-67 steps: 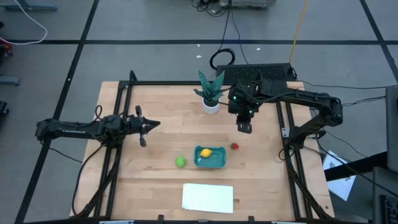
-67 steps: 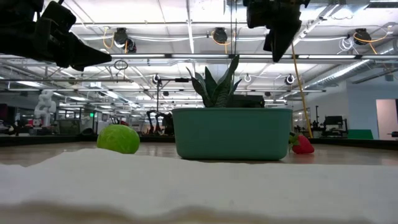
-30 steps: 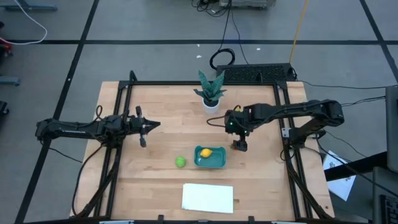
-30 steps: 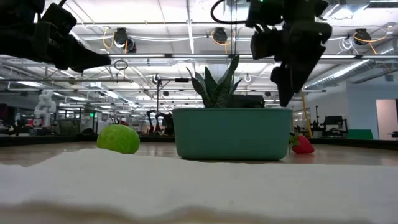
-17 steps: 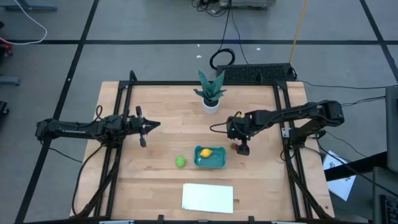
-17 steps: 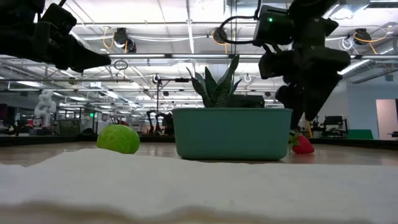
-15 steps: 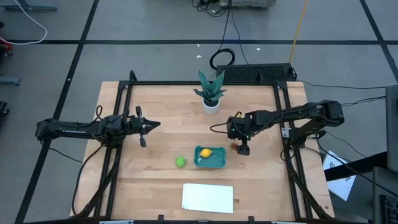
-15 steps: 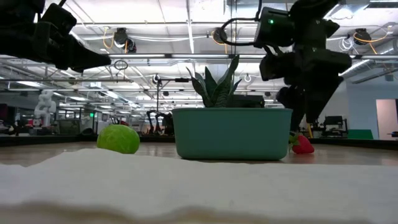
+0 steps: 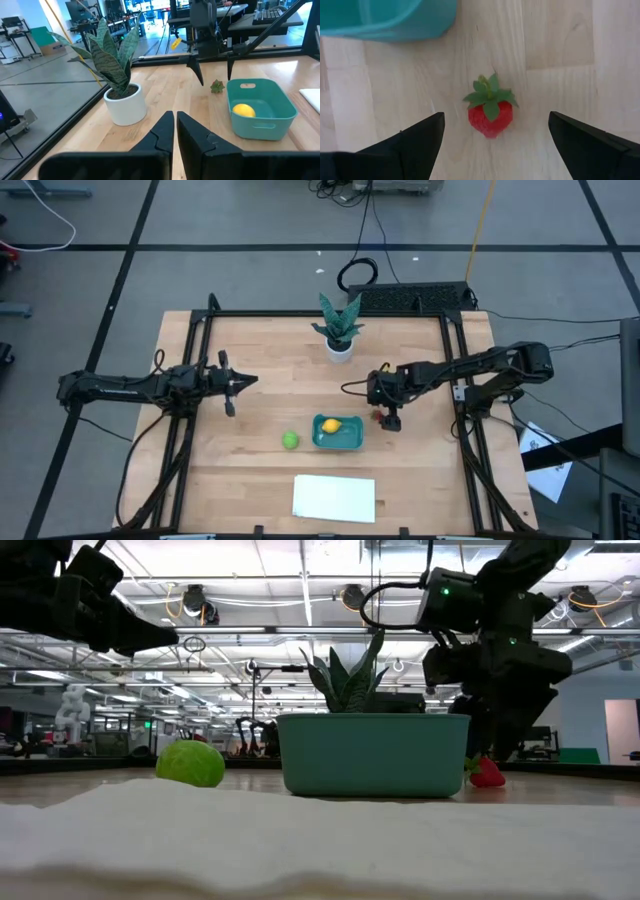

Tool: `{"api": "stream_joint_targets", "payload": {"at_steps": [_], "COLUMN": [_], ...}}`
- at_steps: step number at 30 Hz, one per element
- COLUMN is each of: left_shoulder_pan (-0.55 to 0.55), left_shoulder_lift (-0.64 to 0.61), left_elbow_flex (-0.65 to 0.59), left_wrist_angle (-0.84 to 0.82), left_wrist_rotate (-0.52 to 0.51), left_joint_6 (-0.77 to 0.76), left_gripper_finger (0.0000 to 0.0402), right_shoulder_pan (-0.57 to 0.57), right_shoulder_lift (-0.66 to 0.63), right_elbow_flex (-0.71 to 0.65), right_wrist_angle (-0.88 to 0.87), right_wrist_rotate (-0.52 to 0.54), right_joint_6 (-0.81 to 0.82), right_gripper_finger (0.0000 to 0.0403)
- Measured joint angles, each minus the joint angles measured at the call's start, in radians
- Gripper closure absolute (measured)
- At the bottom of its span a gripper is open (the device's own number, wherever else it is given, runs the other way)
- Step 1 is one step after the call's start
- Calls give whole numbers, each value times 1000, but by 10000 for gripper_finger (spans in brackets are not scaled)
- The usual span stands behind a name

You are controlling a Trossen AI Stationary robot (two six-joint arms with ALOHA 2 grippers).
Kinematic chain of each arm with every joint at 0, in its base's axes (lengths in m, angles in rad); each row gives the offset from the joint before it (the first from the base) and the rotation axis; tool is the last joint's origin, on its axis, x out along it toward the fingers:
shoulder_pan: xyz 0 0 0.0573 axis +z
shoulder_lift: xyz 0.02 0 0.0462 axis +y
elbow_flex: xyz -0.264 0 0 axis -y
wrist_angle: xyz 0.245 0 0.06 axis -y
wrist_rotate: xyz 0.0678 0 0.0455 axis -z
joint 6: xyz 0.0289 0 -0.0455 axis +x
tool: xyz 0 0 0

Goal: Pick and placing Produce into tupperware
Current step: Put the red strawberry into the green bin

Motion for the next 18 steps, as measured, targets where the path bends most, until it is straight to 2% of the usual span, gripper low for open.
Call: {"api": "stream_joint_targets", "payload": {"at_steps": [18], "left_shoulder_pan": [0], "left_shoulder_lift": [0], "left_elbow_flex": [0], "left_wrist_angle": [0], "left_wrist_rotate": [0], "left_joint_6": [0], "left_gripper_finger": [376], "right_shoulder_pan": [0], "right_shoulder_lift": [0], "right_elbow_flex": [-75], "right_wrist_angle": [135], "right_wrist_rotate": [0], "right_joint_6": [35], "right_gripper_finger": [53]}}
